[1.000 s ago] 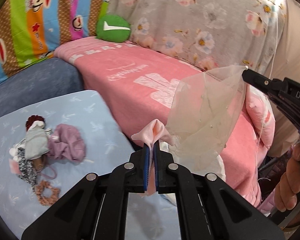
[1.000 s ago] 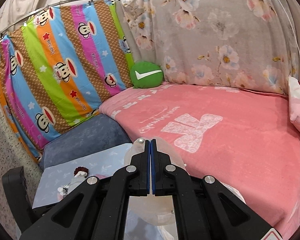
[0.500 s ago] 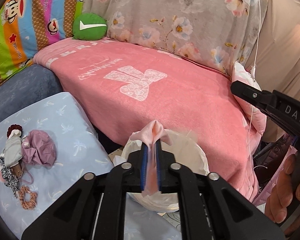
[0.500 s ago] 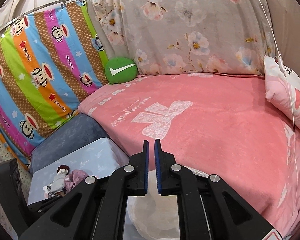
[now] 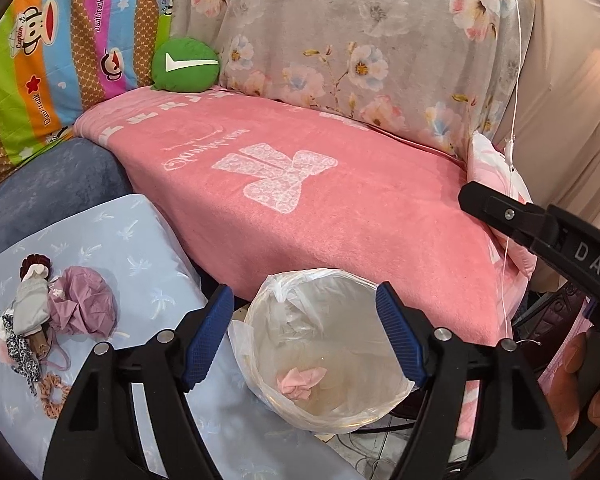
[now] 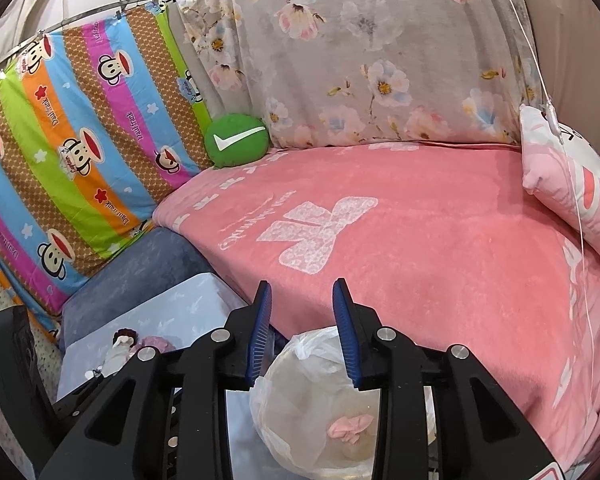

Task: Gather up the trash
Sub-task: 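Return the left gripper to the pile and grasp the brown beaded strap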

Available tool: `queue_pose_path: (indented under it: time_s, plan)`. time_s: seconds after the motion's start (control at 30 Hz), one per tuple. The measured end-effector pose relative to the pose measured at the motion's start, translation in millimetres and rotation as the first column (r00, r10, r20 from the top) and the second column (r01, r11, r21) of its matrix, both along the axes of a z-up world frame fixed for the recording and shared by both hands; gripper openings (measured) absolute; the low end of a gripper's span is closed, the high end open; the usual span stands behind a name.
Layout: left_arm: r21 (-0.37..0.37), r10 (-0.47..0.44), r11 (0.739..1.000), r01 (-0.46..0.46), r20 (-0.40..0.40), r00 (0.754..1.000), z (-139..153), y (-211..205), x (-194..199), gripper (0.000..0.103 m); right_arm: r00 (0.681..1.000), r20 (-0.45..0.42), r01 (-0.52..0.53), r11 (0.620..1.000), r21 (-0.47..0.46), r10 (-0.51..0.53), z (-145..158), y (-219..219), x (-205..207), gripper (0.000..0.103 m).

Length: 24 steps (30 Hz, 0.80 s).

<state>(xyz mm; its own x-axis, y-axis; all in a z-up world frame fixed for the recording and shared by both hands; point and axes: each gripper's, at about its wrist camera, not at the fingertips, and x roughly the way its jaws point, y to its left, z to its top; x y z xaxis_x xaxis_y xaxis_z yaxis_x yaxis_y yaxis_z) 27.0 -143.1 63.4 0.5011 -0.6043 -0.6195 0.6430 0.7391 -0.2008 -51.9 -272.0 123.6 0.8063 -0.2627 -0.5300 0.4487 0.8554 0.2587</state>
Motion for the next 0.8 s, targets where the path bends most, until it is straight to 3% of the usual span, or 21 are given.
queue_pose_path:
  time_s: [0.5,0.8]
  plan:
    - [-0.003,0.053,0.999,-0.053,-0.032,0.998,-10,23,10,0.070,0.998,-0.035,-0.049,0.999,0.008,0.049,-14,18,13,0.034]
    - [0.019,0.134,0.991,-0.133,-0.083,0.988,-30,57,22,0.070,0.991,-0.081,-0.106,0.994,0.028,0.108,-35,44,26,0.038]
